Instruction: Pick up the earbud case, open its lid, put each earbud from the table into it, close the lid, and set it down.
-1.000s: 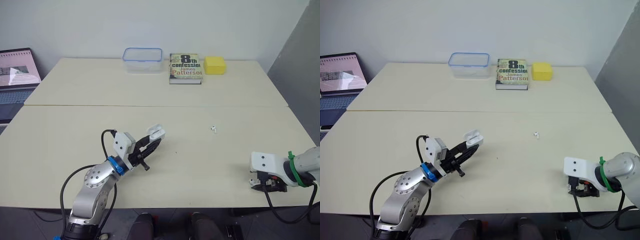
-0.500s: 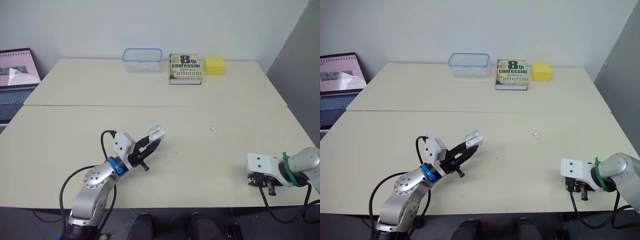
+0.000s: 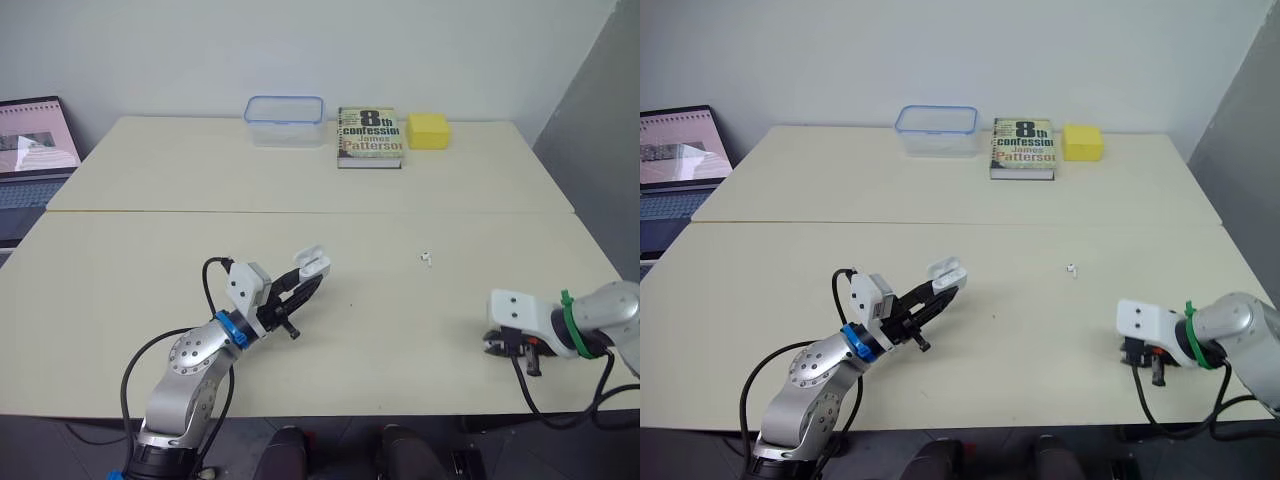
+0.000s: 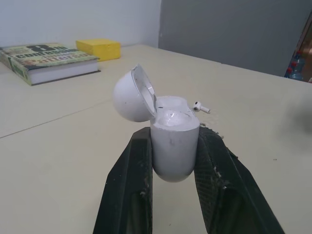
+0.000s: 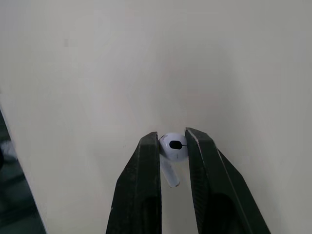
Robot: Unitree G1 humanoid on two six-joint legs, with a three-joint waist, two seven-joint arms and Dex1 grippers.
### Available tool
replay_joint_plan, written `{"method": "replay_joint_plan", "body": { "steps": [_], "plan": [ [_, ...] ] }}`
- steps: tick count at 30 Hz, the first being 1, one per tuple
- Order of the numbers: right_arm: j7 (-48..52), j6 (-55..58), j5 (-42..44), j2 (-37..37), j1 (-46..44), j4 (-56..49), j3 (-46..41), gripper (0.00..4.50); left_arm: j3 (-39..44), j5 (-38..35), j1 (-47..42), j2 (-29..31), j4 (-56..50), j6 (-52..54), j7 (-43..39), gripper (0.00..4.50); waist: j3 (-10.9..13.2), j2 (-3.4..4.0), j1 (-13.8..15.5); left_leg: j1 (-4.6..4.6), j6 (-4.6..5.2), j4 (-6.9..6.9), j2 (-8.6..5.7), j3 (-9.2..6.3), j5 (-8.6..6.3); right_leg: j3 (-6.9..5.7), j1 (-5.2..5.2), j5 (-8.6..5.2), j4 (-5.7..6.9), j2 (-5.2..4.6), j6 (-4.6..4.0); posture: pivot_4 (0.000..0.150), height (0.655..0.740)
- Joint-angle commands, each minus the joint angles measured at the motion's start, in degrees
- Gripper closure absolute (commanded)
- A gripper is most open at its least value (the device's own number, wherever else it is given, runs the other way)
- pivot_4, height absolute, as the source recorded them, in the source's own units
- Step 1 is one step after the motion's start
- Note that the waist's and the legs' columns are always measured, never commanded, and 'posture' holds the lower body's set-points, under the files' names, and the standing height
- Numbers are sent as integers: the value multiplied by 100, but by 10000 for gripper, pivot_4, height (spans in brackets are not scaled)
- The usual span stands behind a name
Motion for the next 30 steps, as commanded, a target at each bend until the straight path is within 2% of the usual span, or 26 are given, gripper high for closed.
{"method": "replay_joint_plan", "body": {
  "steps": [1, 5, 8, 10, 13, 18, 25, 30],
  "plan": [
    [-576, 1114, 1017, 1008, -954, -377, -663, 41176, -44, -107, -192, -181, -163, -124, 95, 37147, 2, -3, -15, 0, 0, 2, 2, -1, 0, 0, 1, 0, 2, 2, 0, 1500, 7400],
    [-1428, 1891, 1637, 2266, -1598, -495, -1100, 41175, -139, -7, -278, -328, -145, -261, 136, 37147, 1, -3, 18, -5, 0, 0, 1, -11, 0, -6, -2, 1, 6, 3, 0, 1500, 7400],
    [-2430, 1367, 2127, 3906, -1676, -587, -1575, 41176, -228, 144, -382, -433, -73, -472, 200, 37147, 2, -4, 37, -12, 0, 0, 0, -18, 0, -12, -2, 1, 3, 2, -1, 1500, 7400],
    [-2937, 1239, 2334, 4683, -1639, -665, -1722, 41176, -249, 192, -439, -457, -11, -558, 208, 37147, 2, -3, 25, -10, 0, 0, 0, -14, 0, -6, -6, 1, 12, 1, -1, 1500, 7400],
    [-3511, 1269, 2531, 5361, -1529, -768, -1673, 41175, -263, 234, -515, -493, 81, -635, 233, 37147, 1, -1, 24, -8, 0, 1, 0, -15, 0, -7, -5, 2, 16, 2, -1, 1500, 7400],
    [-3830, 552, 2273, 5845, -1118, -862, -871, 41176, -268, 242, -651, -518, 191, -690, 256, 37147, 1, 1, -3, -7, 1, -1, 0, -14, 0, -6, -8, 2, 15, 2, -1, 1500, 7400],
    [-3825, -512, 1722, 5853, -760, -509, -104, 41175, -268, 246, -735, -530, 254, -733, 240, 37147, 1, 1, -15, -5, 1, -1, 2, -15, 0, -7, -6, 1, 15, 4, -1, 1500, 7400],
    [-3871, -938, 1512, 5870, -704, -219, 121, 41176, -273, 243, -760, -534, 268, -758, 234, 37147, 1, 1, -16, -4, 1, -1, 2, -15, 0, -7, -7, 1, 15, 5, -1, 1500, 7400]
  ]
}}
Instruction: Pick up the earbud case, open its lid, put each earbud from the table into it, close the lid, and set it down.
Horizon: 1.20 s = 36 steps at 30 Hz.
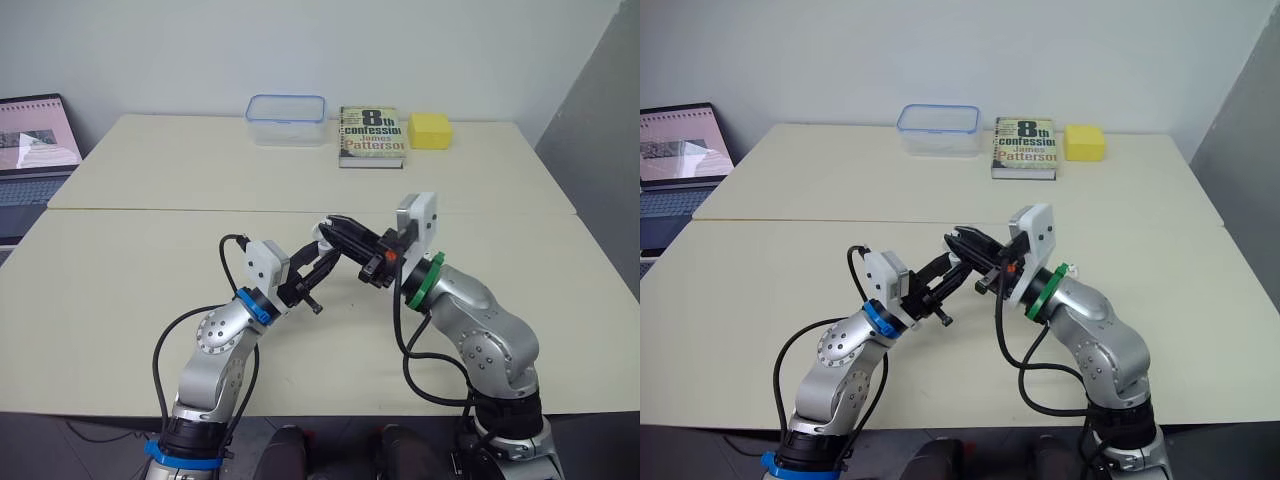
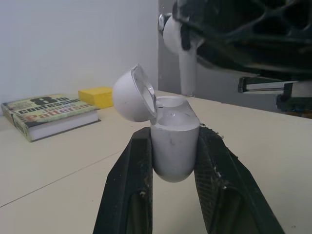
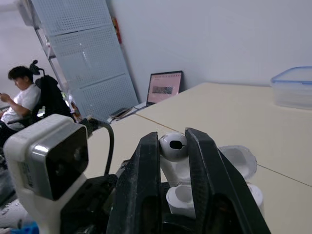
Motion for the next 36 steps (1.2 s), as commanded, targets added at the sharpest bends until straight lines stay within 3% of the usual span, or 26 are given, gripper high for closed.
{"method": "replay_joint_plan", "body": {
  "steps": [1, 25, 33, 36],
  "plan": [
    [-16, -407, -145, 6, 24, 52, 142, 41176, -3, -23, -96, -28, -112, -143, -1, 37147, 0, 0, 0, 0, 0, 0, 1, 0, 0, 0, 0, 0, 0, 0, 0, 1500, 7400],
    [-286, -783, -429, 97, 454, 299, 610, 41176, -20, -33, -131, -85, -220, -141, 102, 37147, 0, 0, 2, -1, 0, -1, 1, -1, 0, 0, 0, 0, -2, 0, 0, 1500, 7400],
    [-341, -889, -572, -75, 468, 142, 607, 13889, -37, -39, -118, -70, -248, -142, 140, 37147, 0, 0, 2, -2, 0, -2, 1, -1, 0, -1, 0, 0, -3, 0, 0, 1500, 7400],
    [-337, -715, -349, -226, 470, -246, 364, 13504, -32, -36, -111, -66, -230, -142, 147, 37147, 0, 0, 12, -2, 0, -2, 0, -1, 0, -1, 0, 0, -4, -1, 0, 1500, 7400]
  ]
}}
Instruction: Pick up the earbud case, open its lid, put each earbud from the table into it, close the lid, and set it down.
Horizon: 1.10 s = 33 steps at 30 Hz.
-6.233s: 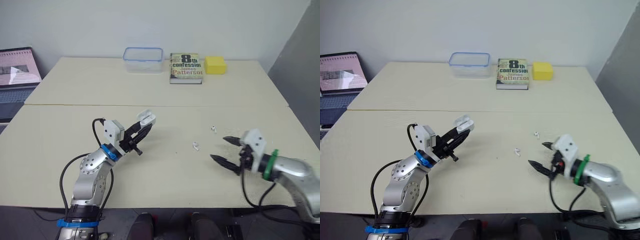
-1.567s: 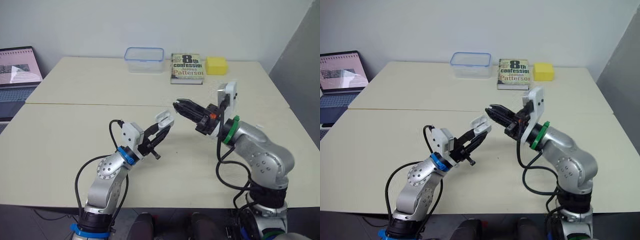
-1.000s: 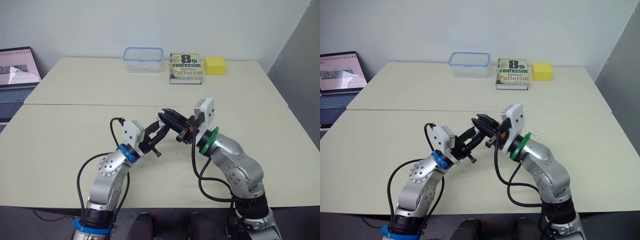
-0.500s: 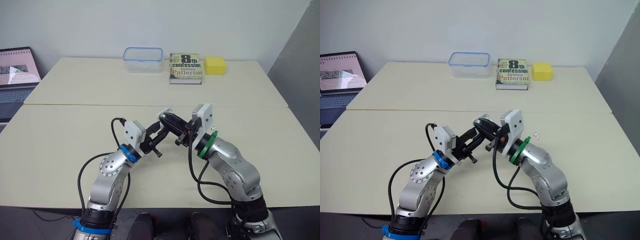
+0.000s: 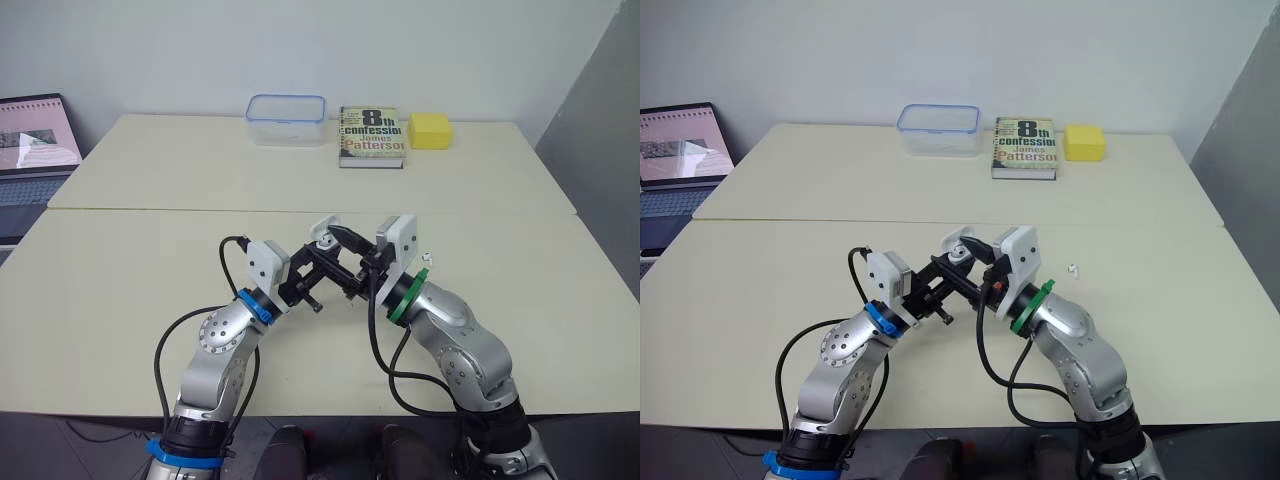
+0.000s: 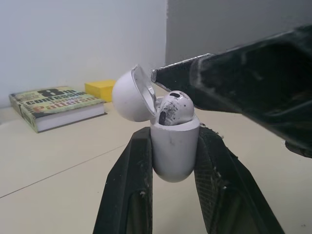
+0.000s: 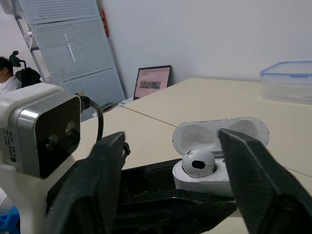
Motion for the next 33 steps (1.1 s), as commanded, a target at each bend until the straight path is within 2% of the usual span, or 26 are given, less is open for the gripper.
{"method": "replay_joint_plan", "body": {
  "steps": [1, 5, 9, 10, 13, 18, 24, 28, 29, 33],
  "plan": [
    [-22, 229, 320, -188, 36, -621, -362, 13504, 17, -58, -100, -31, -287, -147, 1, 37147, 0, 0, 7, -1, 0, 0, 0, 0, 0, 0, 0, 0, 0, 0, 0, 1500, 7400],
    [148, 727, 884, -865, 127, -1246, -1012, 13504, 23, -58, -95, -30, -233, -167, -17, 37147, 0, 0, 13, -1, 0, 0, 0, -1, 0, -1, 0, 0, -1, 0, 0, 1500, 7400],
    [424, 1058, 1106, -1999, 392, -1708, -1768, 13504, 32, -54, -110, -9, -143, -198, -64, 37147, 0, 0, 22, -3, 0, 0, -4, 2, 0, 0, 2, -1, -8, -4, 0, 1500, 7400],
    [532, 1195, 930, -2495, 596, -1754, -1918, 13504, 34, -53, -121, -2, -115, -212, -82, 37147, 0, 0, 21, -3, 0, 0, -4, 3, 0, 0, 2, -1, -9, -4, 0, 1500, 7400],
    [841, 1360, 767, -3492, 1170, -1689, -2526, 13504, 40, -51, -165, 11, -26, -257, -134, 37147, 1, -1, 33, -4, 1, -3, -3, 3, -1, -3, 2, -2, -15, -2, -1, 1500, 7400],
    [1669, 1180, 756, -4453, 2185, -1274, -3664, 13504, 44, -56, -211, 16, 80, -328, -217, 37147, 1, -2, 31, -4, 1, -3, -4, 9, -1, 1, 2, -2, -17, -2, -1, 1500, 7400],
    [2227, 951, 611, -4811, 3012, -802, -4461, 13504, 63, -48, -266, 24, 207, -408, -258, 37147, 1, -3, 24, -1, 1, -2, -2, 12, -1, 3, 4, -2, -17, 0, 0, 1500, 7400],
    [2267, 893, 583, -4806, 3081, -651, -4543, 1784, 83, -27, -254, 35, 239, -465, -280, 37147, 2, -3, 23, -1, 1, -2, -3, 13, -1, 5, 4, -2, -17, 0, 0, 1500, 7400],
    [2268, 876, 576, -4812, 3074, -633, -4537, 313, 91, -25, -254, 40, 245, -472, -283, 37147, 2, -3, 23, -2, 1, -2, -3, 13, -1, 4, 4, -2, -17, 0, 0, 1500, 7400],
    [2075, 862, 542, -4746, 2753, -545, -4247, 0, 125, -16, -236, 67, 247, -481, -259, 37147, 2, -4, 19, -2, 1, -2, -4, 13, -1, 6, 4, -2, -19, 0, 0, 1500, 7400]
  ]
}}
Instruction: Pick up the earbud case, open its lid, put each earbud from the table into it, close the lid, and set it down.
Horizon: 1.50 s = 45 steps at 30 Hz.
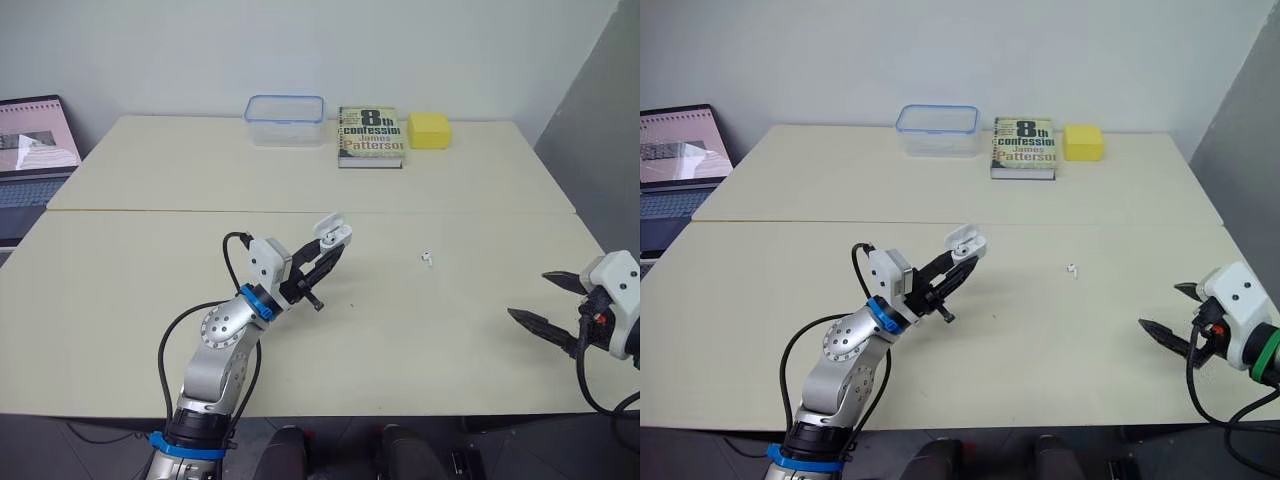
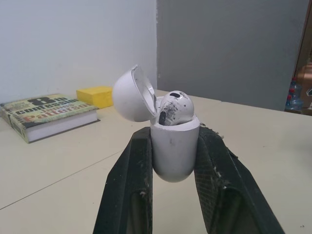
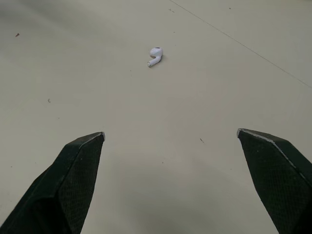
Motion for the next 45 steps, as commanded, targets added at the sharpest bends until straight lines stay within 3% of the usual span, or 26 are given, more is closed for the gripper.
{"method": "replay_joint_plan", "body": {
  "steps": [1, 7, 13, 21, 27, 31, 40, 45],
  "plan": [
    [-266, -94, -75, 68, -461, 14, 238, 0, 112, -9, -52, 26, -109, -186, 11, 37147, 0, 0, -13, 1, 0, 0, 0, 1, 0, 1, 0, 0, 0, 0, 0, 1500, 7400],
    [-908, -221, -467, 785, -1803, 644, 1557, 0, 95, 22, -35, 17, -124, -169, 57, 37147, 1, -2, -14, -2, 0, -1, -1, 0, 0, 0, -2, 1, 0, 0, 1, 1500, 7400],
    [-1599, -914, -1452, 1811, -3102, 2260, 2747, 0, 72, 51, -71, 33, -108, -159, 62, 37147, 1, -1, -21, 1, -1, 0, -2, 0, 1, 2, -1, 3, 2, -1, 4, 1500, 7400],
    [-2071, -1711, -2045, 2725, -3868, 4090, 3137, 0, 45, 57, -30, 73, -177, -110, 61, 37147, 1, 0, -10, 0, -1, -2, -1, 0, 1, 2, -3, 3, 9, -1, 2, 1500, 7400],
    [-2106, -1838, -2175, 2912, -4016, 4688, 3129, 0, 29, 57, -10, 90, -217, -81, 61, 37147, 0, 1, -13, 3, -1, 0, 0, 1, 1, 5, -3, 4, 13, 0, 1, 1500, 7400],
    [-2057, -1546, -2078, 3013, -4060, 4817, 3080, 8920, 15, 71, -20, 87, -187, -84, 52, 37147, -1, 3, -14, 10, -1, 0, 2, 1, 1, 5, -1, 4, 19, 1, 1, 1500, 7400],
    [-1692, -736, -1894, 2810, -3710, 3767, 3154, 40289, -36, 93, 26, 67, -219, -71, 73, 37147, -2, 4, 13, 7, -1, 1, 0, -2, 1, 2, 3, 4, 17, -1, 2, 1500, 7400],
    [-747, -455, -1698, 2202, -3438, 2755, 3400, 40853, -54, 86, 67, 66, -290, -10, 96, 37147, -1, 5, -5, 2, 0, 0, -1, -2, 1, 2, -2, 3, 13, -3, 2, 1500, 7400]
  ]
}}
